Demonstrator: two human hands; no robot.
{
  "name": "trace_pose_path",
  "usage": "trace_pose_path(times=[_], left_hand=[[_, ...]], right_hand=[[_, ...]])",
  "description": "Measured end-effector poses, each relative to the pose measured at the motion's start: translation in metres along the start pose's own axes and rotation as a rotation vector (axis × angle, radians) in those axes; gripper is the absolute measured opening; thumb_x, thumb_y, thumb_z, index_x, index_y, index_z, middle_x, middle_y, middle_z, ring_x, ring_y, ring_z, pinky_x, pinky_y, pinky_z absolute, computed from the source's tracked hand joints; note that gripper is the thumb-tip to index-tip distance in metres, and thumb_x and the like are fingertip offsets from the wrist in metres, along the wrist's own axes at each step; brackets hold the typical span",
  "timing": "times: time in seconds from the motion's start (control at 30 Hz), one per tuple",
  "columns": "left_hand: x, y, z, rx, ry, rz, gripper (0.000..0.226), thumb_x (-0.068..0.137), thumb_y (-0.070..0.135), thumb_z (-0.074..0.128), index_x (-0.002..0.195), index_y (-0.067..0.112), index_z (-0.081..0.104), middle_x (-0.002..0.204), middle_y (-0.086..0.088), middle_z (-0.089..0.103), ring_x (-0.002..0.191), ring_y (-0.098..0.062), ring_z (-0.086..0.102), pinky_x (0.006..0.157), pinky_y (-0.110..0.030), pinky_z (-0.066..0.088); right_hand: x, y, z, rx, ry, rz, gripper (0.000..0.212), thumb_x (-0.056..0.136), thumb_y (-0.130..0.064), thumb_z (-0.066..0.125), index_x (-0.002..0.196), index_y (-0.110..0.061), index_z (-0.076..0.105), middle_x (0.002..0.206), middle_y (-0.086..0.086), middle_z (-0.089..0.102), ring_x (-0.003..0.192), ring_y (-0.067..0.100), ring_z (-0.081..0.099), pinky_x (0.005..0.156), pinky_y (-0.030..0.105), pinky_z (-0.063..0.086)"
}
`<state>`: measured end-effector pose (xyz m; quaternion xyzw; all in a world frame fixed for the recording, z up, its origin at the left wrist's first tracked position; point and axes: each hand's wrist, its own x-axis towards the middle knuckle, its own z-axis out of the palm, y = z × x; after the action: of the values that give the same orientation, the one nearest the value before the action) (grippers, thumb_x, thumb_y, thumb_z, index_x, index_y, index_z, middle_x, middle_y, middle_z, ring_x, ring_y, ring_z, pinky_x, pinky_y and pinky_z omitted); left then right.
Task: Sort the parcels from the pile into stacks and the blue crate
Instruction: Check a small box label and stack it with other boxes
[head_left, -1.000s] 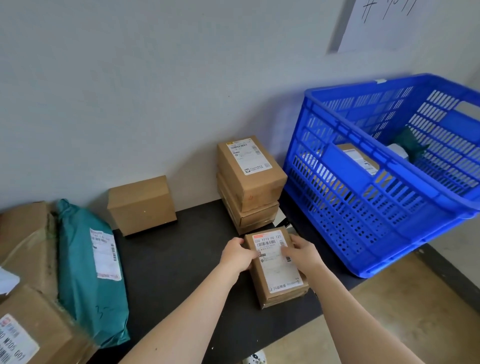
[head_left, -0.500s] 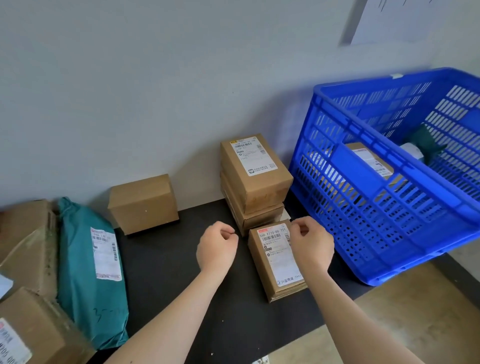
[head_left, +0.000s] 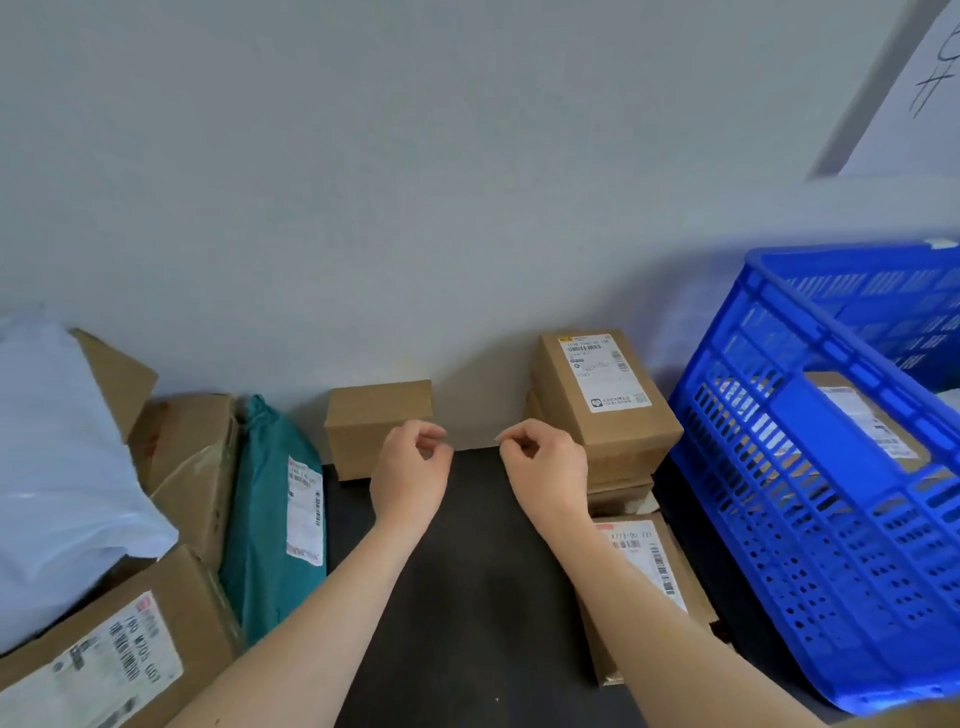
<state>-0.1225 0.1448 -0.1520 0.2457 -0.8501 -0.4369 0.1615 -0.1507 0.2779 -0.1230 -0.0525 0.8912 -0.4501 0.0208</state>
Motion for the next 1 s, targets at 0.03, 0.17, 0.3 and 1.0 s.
trace_pose_path(times=[0.03, 0.17, 0.3, 1.0], left_hand=[[0.005, -0.002, -0.003, -0.017, 0.003, -0.018, 0.012, 0.091, 0.015, 0.059, 0.101, 0.022, 0.061, 0.101, 0.005, 0.058, 0.085, -0.009, 0.052, 0.06, -0.014, 0.035], [0.026, -0.014, -0.016, -0.046, 0.035, -0.079, 0.022, 0.088, 0.016, 0.062, 0.11, 0.018, 0.06, 0.109, 0.0, 0.058, 0.097, -0.013, 0.054, 0.074, -0.019, 0.039], [0.048, -0.023, -0.027, -0.082, 0.053, -0.212, 0.044, 0.087, 0.023, 0.064, 0.129, 0.018, 0.049, 0.13, -0.006, 0.046, 0.117, -0.022, 0.049, 0.097, -0.034, 0.042], [0.114, -0.08, -0.033, -0.293, -0.02, -0.62, 0.062, 0.095, 0.037, 0.054, 0.147, 0.011, 0.034, 0.147, -0.004, 0.041, 0.133, -0.025, 0.041, 0.108, -0.037, 0.034]], right_hand=[[0.005, -0.003, 0.005, -0.001, -0.02, 0.0, 0.015, 0.094, -0.018, 0.055, 0.096, -0.02, 0.07, 0.088, -0.008, 0.066, 0.073, 0.001, 0.054, 0.058, 0.004, 0.034], [0.025, -0.014, 0.027, 0.014, -0.12, 0.013, 0.019, 0.096, -0.016, 0.053, 0.105, -0.02, 0.069, 0.092, -0.008, 0.063, 0.073, 0.002, 0.053, 0.061, 0.011, 0.04], [0.046, -0.02, 0.046, 0.001, -0.221, 0.016, 0.024, 0.097, -0.016, 0.051, 0.117, -0.02, 0.064, 0.112, -0.004, 0.064, 0.085, 0.005, 0.052, 0.064, 0.013, 0.039], [0.117, -0.008, 0.126, 0.124, -0.563, 0.371, 0.064, 0.099, -0.056, 0.026, 0.152, -0.019, 0.024, 0.155, 0.003, 0.032, 0.142, 0.025, 0.03, 0.115, 0.041, 0.027]])
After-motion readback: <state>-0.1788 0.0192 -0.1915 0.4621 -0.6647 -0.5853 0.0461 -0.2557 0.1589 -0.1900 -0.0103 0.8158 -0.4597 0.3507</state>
